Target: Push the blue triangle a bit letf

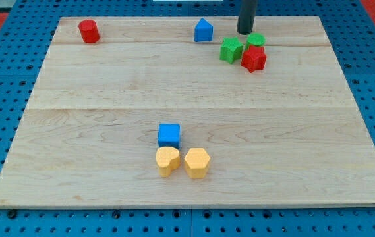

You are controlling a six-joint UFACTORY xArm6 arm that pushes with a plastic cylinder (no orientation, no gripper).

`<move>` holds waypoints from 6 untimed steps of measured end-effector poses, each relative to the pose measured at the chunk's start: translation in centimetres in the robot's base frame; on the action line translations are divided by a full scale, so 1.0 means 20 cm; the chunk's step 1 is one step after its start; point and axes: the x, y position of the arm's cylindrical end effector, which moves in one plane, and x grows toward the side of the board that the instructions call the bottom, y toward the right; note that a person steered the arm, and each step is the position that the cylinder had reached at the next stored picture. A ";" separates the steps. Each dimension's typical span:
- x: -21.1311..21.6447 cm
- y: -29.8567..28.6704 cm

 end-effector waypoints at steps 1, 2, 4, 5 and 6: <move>-0.03 -0.07; 0.02 -0.35; 0.05 -0.62; 0.03 -0.57; -0.07 -0.15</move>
